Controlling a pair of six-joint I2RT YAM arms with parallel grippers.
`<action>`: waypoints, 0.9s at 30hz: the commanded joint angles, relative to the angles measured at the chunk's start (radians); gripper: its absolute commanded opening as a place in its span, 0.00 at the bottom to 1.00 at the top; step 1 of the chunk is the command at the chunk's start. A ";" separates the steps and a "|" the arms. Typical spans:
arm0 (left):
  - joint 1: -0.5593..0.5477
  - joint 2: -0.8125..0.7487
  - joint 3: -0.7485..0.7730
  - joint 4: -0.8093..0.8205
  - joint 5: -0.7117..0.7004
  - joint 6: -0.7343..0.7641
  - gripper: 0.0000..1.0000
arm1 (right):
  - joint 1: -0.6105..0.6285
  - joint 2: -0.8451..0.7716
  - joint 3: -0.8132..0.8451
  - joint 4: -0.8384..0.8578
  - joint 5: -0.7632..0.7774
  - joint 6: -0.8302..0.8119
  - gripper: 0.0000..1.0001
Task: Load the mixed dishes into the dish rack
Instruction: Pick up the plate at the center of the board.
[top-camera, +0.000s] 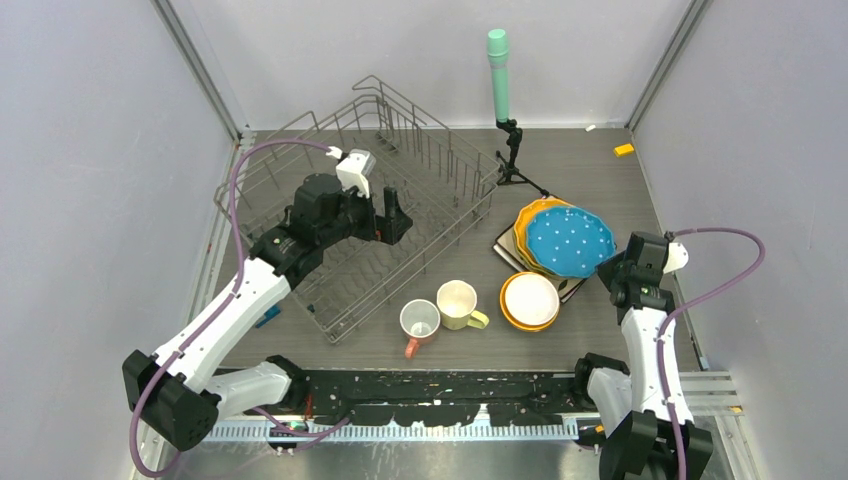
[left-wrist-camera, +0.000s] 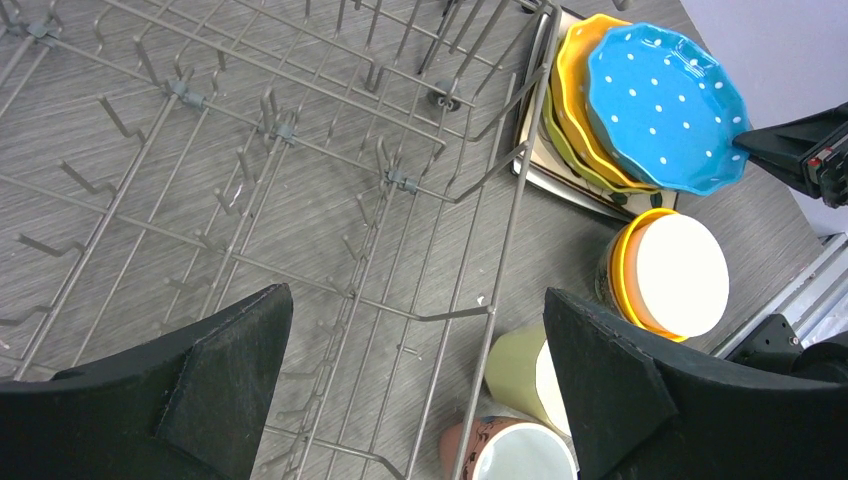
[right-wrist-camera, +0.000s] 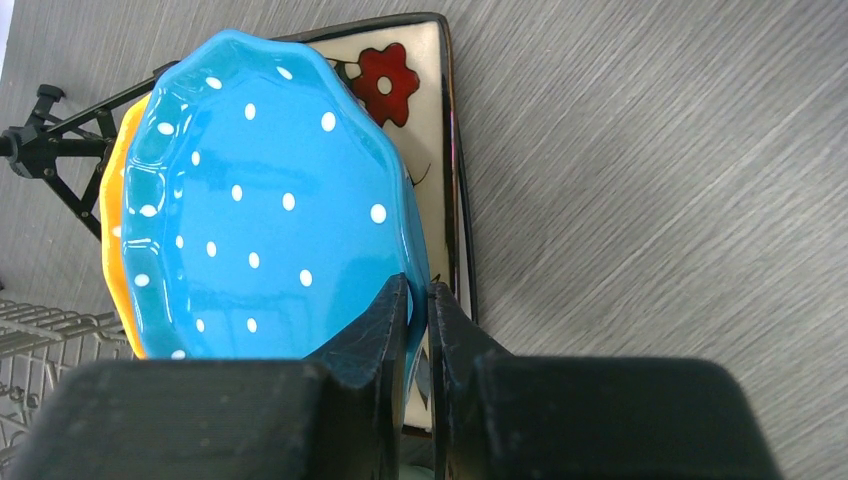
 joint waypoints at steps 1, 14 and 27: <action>0.006 -0.017 -0.007 0.044 0.016 -0.014 1.00 | 0.001 -0.012 0.021 0.007 0.022 -0.028 0.14; 0.006 -0.029 -0.018 0.044 0.015 -0.018 1.00 | 0.001 0.043 0.028 0.055 -0.057 -0.017 0.38; 0.006 -0.024 -0.018 0.044 0.015 -0.018 1.00 | 0.002 0.058 -0.026 0.129 -0.097 0.038 0.32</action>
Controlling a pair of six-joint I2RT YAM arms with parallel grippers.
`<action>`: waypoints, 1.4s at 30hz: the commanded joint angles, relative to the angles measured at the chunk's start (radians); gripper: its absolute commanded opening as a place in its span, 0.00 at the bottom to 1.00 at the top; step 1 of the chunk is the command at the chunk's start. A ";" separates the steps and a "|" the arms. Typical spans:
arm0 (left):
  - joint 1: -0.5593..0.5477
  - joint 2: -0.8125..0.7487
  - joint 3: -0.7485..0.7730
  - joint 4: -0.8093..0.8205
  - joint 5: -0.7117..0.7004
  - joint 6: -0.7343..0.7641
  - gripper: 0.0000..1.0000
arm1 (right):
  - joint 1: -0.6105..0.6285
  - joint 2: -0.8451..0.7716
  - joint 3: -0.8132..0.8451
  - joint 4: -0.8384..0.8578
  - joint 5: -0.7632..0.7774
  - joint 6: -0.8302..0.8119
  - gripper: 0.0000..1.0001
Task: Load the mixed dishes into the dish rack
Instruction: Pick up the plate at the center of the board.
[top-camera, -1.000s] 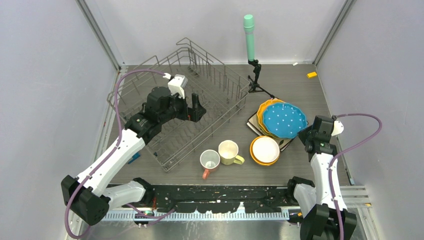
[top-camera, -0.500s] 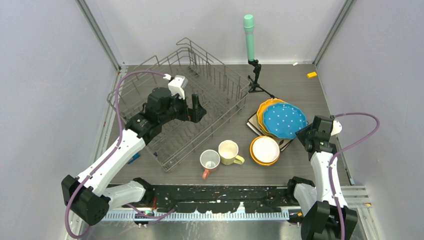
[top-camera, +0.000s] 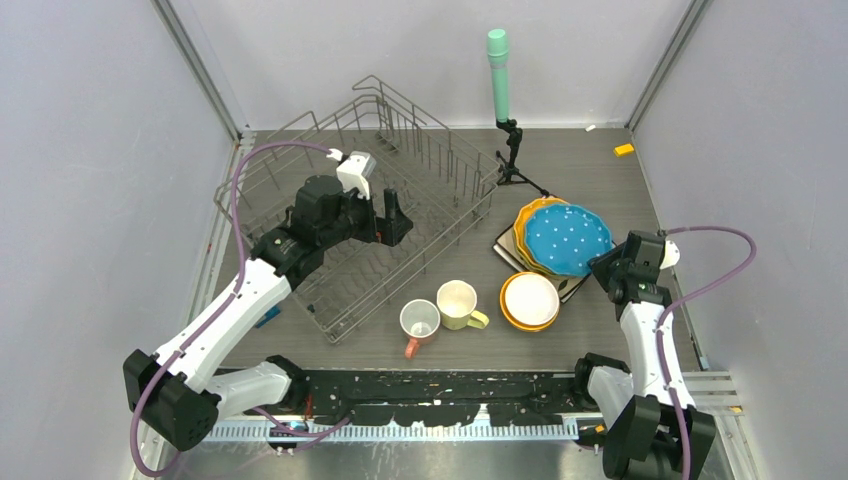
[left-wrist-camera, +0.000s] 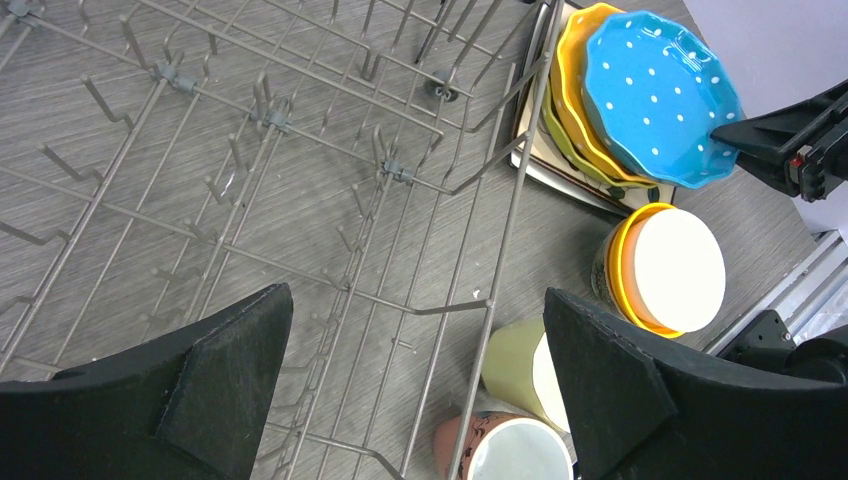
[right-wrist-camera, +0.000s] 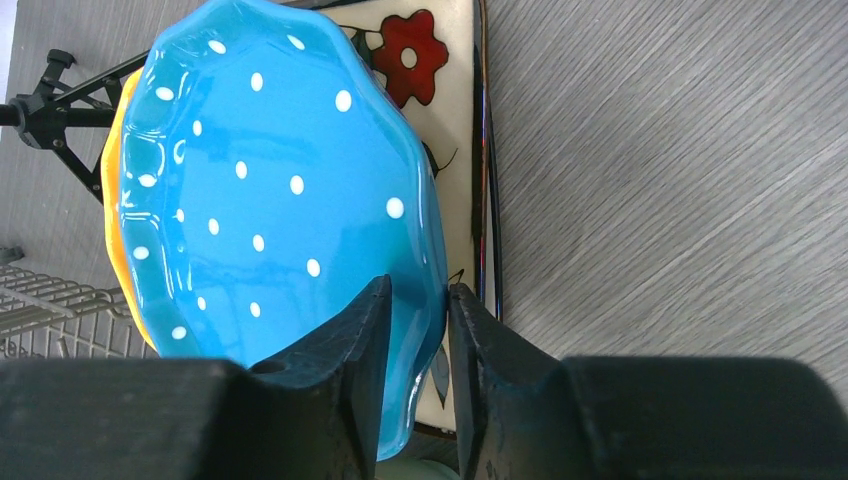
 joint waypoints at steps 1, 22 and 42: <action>0.006 -0.023 -0.002 0.042 0.009 -0.001 1.00 | 0.001 0.000 -0.010 0.065 -0.013 0.028 0.30; 0.006 -0.029 -0.001 0.037 0.003 -0.001 1.00 | 0.001 -0.036 0.096 0.043 -0.124 0.110 0.00; 0.006 -0.023 0.007 0.022 -0.065 -0.016 1.00 | -0.002 -0.064 0.136 0.042 -0.160 0.210 0.00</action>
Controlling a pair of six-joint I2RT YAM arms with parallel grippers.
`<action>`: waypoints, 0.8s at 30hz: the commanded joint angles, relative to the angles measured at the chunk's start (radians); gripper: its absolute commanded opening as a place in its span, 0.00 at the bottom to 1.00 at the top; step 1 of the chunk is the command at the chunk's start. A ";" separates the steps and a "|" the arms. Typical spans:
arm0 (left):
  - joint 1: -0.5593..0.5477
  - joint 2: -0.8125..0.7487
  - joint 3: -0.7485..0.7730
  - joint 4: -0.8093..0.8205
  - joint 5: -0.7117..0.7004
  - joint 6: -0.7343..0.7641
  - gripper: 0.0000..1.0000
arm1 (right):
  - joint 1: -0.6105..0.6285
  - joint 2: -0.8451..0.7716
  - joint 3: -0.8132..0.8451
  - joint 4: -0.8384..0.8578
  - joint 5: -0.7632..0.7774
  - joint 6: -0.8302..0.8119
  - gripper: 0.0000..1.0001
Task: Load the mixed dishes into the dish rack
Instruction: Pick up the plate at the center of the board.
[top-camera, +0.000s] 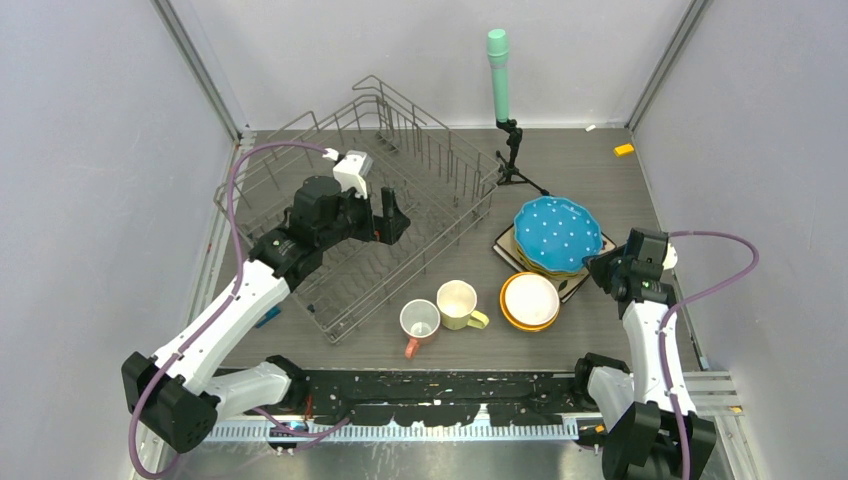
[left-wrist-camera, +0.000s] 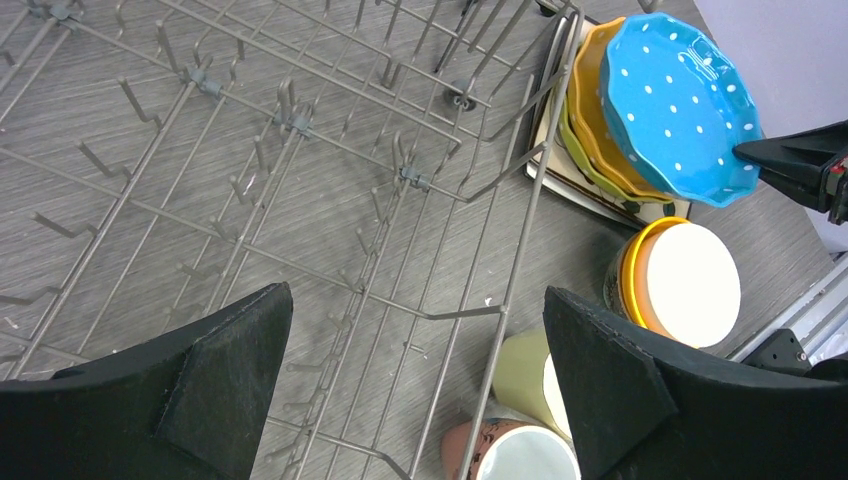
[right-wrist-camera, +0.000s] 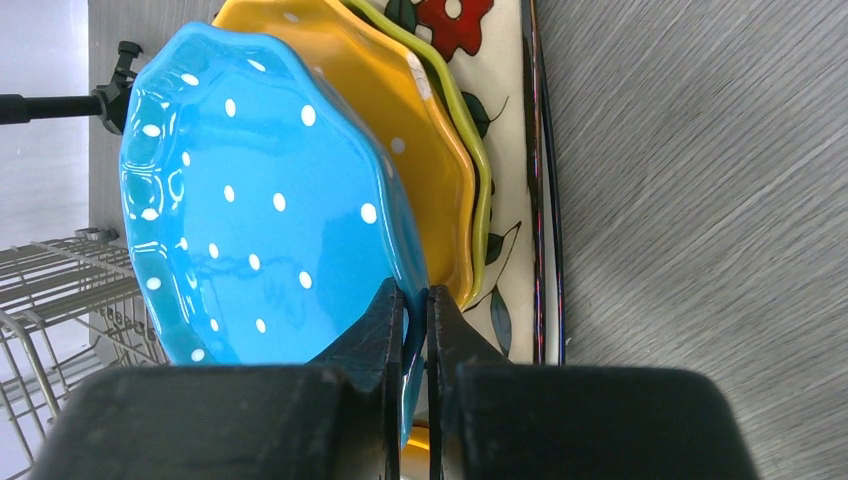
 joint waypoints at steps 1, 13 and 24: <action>0.006 -0.009 0.009 0.023 -0.024 -0.015 1.00 | -0.001 -0.045 0.087 0.131 -0.072 0.071 0.00; 0.006 0.006 0.008 0.022 -0.117 -0.073 1.00 | -0.001 -0.117 0.124 0.121 -0.121 0.094 0.00; 0.007 -0.016 0.000 0.094 0.068 -0.067 1.00 | -0.001 -0.181 0.187 0.105 -0.204 0.052 0.00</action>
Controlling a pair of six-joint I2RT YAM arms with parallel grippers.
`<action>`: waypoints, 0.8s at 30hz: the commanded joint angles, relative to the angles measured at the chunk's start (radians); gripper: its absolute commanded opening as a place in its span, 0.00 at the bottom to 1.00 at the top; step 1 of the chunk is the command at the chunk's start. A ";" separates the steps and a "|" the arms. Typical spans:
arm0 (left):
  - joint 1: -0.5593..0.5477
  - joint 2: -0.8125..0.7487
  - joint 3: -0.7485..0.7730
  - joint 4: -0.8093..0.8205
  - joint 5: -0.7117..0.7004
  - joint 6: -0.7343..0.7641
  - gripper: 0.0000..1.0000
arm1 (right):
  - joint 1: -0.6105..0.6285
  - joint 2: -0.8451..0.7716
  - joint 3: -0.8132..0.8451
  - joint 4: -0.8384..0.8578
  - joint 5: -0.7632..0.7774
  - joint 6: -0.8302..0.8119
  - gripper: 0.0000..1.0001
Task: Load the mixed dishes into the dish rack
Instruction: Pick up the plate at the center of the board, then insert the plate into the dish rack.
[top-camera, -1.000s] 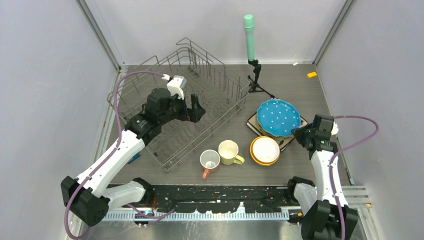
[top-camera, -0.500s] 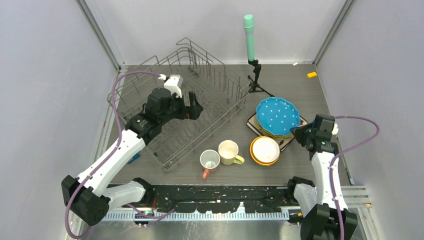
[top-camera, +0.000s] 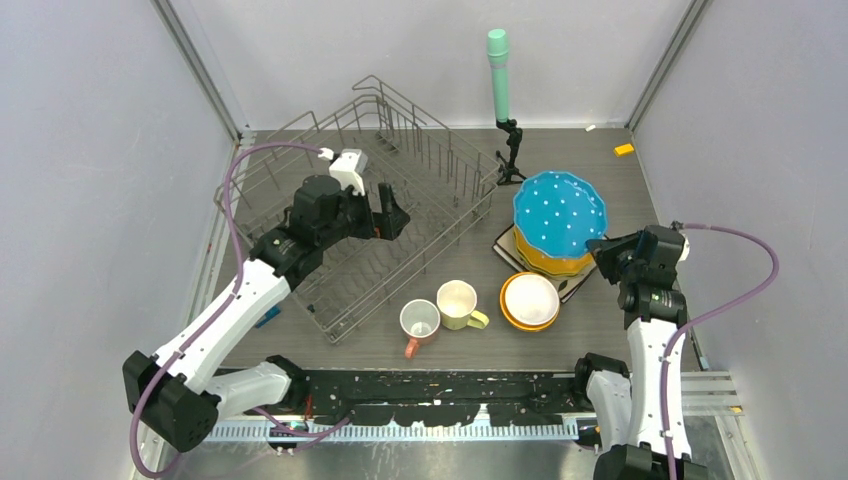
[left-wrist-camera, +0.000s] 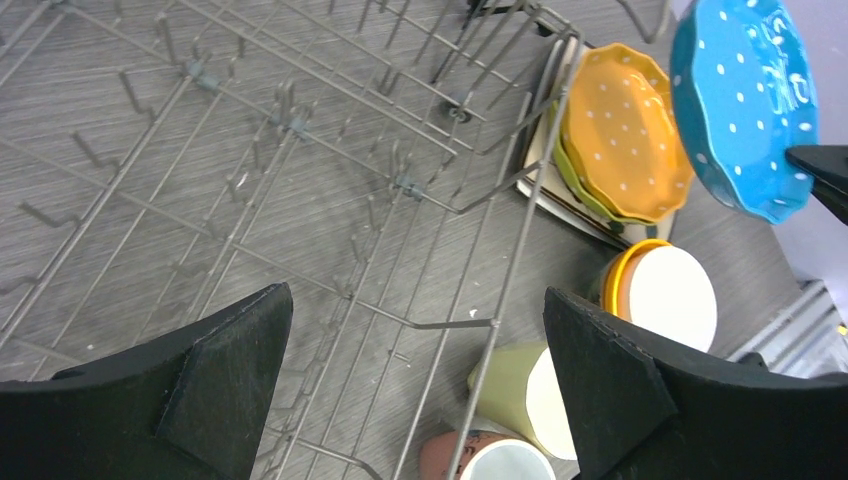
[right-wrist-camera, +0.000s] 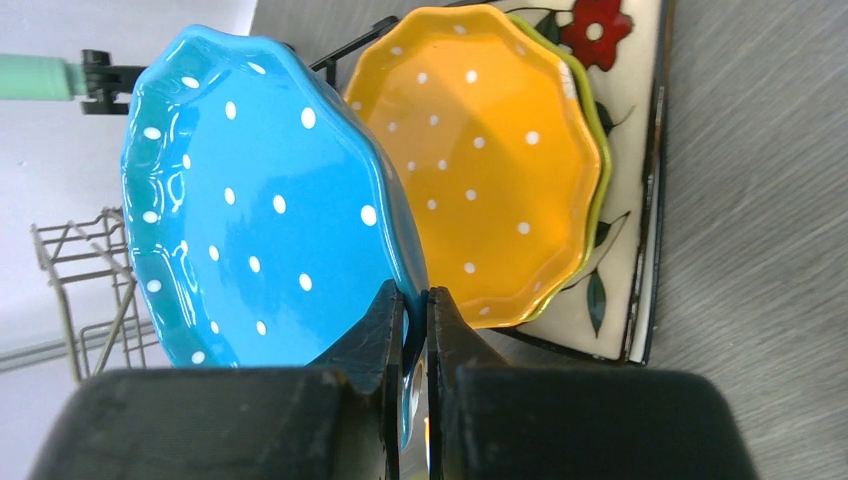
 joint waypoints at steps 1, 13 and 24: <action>0.003 -0.017 0.004 0.093 0.124 -0.012 1.00 | -0.001 -0.038 0.094 0.198 -0.185 0.017 0.00; 0.003 0.078 -0.026 0.416 0.429 -0.324 1.00 | 0.001 -0.046 0.114 0.386 -0.499 0.003 0.00; -0.010 0.211 0.019 0.688 0.598 -0.537 0.96 | 0.003 0.002 0.146 0.414 -0.650 -0.020 0.00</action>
